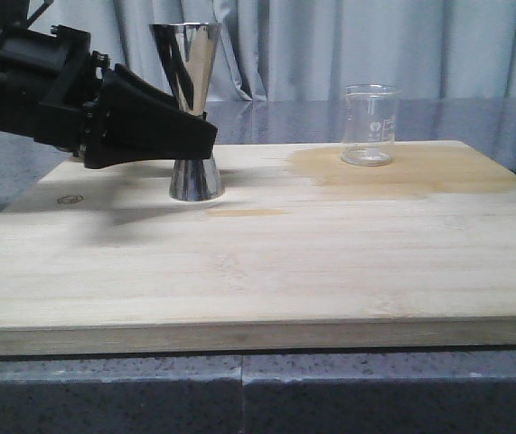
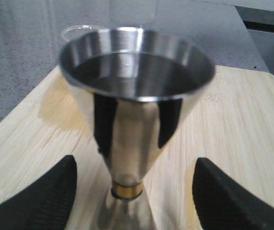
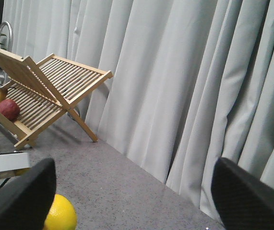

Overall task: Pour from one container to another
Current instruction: 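Open the left gripper and lift it away from the jigger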

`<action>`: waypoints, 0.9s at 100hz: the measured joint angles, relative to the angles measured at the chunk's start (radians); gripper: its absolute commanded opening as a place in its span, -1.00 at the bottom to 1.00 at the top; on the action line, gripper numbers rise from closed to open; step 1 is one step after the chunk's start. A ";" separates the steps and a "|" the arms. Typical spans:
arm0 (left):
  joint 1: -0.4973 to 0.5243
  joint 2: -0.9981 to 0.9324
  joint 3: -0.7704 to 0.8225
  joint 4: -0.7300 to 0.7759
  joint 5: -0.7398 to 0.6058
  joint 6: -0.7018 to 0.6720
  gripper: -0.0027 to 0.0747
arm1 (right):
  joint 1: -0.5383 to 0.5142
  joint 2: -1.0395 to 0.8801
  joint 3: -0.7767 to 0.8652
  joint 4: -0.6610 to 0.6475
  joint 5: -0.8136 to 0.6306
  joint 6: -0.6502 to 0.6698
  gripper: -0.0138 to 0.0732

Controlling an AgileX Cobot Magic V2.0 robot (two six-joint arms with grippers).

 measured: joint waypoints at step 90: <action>0.168 -0.224 0.000 0.198 -0.001 -0.228 0.31 | 0.000 0.000 -0.020 0.001 0.014 0.000 0.69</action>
